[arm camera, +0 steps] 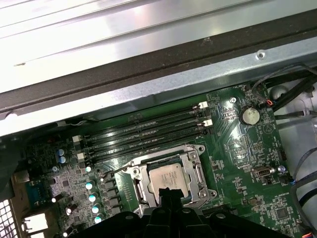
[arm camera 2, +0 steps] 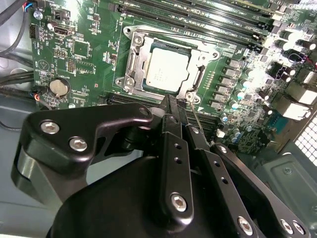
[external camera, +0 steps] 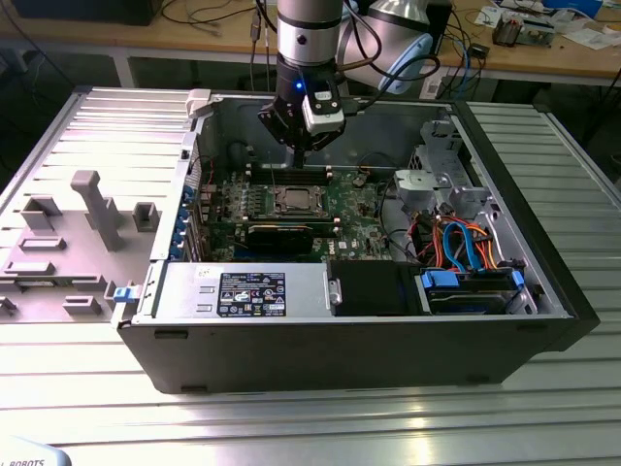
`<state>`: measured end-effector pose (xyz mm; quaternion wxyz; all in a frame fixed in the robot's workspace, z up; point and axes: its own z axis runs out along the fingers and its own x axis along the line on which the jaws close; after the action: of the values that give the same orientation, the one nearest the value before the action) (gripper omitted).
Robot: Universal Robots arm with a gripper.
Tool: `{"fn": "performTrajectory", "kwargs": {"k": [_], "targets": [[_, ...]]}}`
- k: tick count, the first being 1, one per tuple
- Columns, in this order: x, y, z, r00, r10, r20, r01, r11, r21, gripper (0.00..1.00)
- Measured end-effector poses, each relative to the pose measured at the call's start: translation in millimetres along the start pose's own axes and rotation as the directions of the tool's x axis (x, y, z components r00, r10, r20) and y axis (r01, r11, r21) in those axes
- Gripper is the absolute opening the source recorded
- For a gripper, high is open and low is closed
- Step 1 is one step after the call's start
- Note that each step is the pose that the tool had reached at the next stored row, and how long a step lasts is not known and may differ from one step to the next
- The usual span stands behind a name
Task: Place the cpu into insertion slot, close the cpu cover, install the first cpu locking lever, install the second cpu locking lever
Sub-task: 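Install the first cpu locking lever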
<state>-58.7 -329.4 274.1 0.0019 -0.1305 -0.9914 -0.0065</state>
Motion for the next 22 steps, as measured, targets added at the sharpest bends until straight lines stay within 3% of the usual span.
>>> {"fn": "performTrajectory", "kwargs": {"k": [8,10,13,16,20,22], "targets": [[0.0,0.0,0.0,0.9999,-0.016,-0.0002,0.016,0.9999,0.0001,0.11],[0.1,0.0,0.0,0.9974,-0.072,-0.0009,0.072,0.9974,0.0004,0.11],[0.2,-0.1,0.0,0.9919,-0.127,-0.0016,0.127,0.9919,0.0006,0.11],[2.7,-0.8,0.4,0.9888,-0.149,-0.0018,0.149,0.9888,0.0004,0.11],[7.7,-2.2,0.4,0.9885,-0.151,-0.0015,0.151,0.9886,0.0005,0.11],[10.5,-2.9,0.6,0.986,-0.167,-0.0018,0.167,0.986,0.0007,0.11]]}}
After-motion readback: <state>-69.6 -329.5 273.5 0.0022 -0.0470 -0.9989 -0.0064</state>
